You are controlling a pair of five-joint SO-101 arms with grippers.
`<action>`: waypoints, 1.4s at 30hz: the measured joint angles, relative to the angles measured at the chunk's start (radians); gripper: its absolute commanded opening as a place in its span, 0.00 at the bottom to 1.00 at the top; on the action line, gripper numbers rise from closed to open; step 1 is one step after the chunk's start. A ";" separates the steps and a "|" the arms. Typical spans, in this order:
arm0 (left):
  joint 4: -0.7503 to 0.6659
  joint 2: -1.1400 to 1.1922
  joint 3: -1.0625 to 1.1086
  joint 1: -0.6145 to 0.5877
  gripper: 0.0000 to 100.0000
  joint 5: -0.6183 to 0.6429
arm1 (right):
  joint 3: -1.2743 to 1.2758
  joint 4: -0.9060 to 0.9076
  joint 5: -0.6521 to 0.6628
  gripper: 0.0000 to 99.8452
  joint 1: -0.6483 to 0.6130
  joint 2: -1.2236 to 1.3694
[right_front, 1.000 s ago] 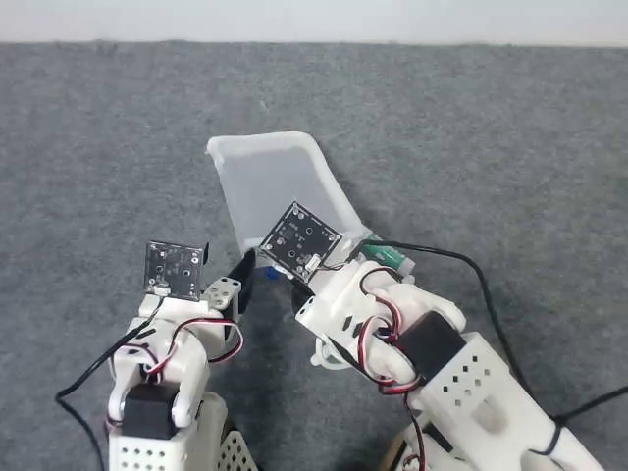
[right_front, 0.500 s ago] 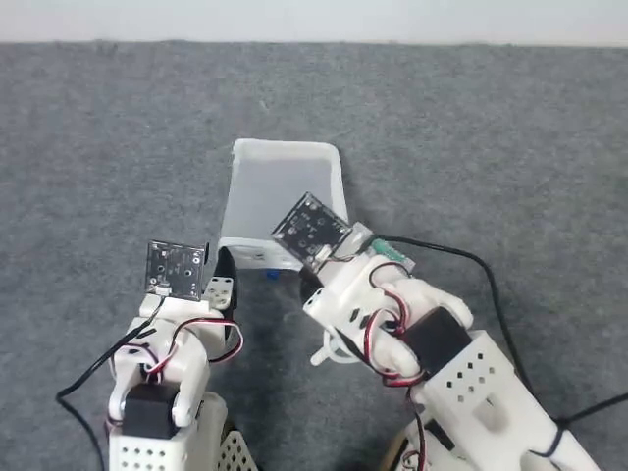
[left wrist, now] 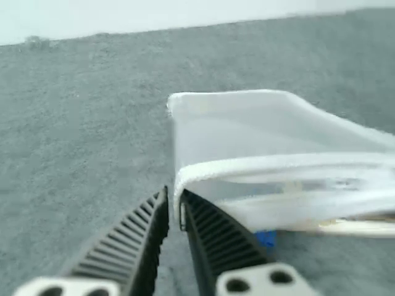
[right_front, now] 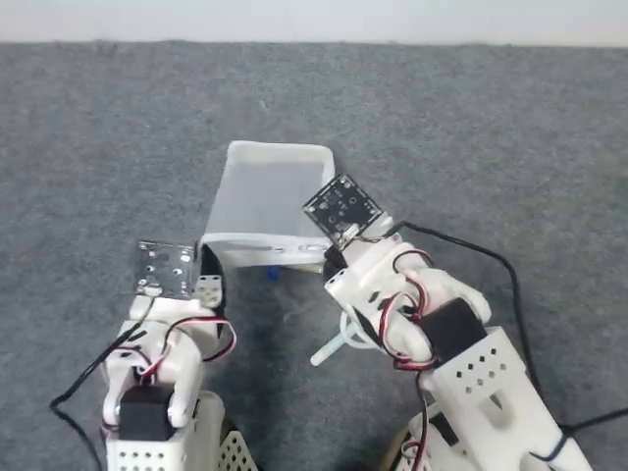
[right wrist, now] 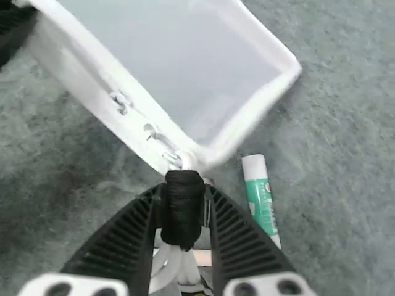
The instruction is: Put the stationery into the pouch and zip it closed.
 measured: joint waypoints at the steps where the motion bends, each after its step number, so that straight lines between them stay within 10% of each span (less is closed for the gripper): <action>1: 0.000 0.000 0.000 -0.014 0.02 0.000 | 0.000 0.000 0.000 0.01 0.009 0.000; 35: 0.000 0.000 -0.002 -0.035 0.03 0.000 | 0.000 0.068 0.000 0.01 0.072 0.000; 42: 0.003 0.000 -0.002 -0.037 0.17 0.005 | -0.043 0.097 0.000 0.01 0.074 0.000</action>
